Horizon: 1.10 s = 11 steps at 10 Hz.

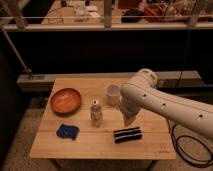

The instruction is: Knock the bottle over

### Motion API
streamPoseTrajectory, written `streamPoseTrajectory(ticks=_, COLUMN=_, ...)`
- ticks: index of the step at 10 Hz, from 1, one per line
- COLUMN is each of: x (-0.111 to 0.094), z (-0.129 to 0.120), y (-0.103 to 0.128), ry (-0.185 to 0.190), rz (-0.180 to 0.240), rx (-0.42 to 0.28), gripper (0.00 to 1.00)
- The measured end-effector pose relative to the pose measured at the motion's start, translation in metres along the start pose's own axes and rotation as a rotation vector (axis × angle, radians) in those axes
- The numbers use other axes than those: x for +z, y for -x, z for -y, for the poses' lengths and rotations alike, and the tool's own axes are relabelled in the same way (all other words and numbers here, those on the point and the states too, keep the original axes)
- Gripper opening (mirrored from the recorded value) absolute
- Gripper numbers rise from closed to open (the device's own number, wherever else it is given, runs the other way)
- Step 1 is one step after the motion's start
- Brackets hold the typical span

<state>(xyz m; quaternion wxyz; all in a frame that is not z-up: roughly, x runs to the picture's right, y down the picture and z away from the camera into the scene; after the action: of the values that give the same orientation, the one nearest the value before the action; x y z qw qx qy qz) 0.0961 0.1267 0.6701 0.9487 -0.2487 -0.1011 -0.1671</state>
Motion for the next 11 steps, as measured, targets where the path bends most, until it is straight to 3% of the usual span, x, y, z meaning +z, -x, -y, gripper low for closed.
streamPoseTrajectory(ticks=1, x=0.001, z=0.002, y=0.002, ry=-0.002, rz=0.005, rx=-0.011, gripper=0.56)
streamPoseTrajectory(ticks=5, x=0.008, z=0.009, y=0.010, ry=-0.005, rz=0.024, rx=-0.027, gripper=0.16)
streamPoseTrajectory(ticks=8, x=0.013, z=0.018, y=0.016, ry=-0.002, rz=0.033, rx=-0.052, gripper=0.00)
streamPoseTrajectory(ticks=11, x=0.019, z=0.024, y=0.021, ry=0.005, rz=0.041, rx=-0.073, gripper=0.00)
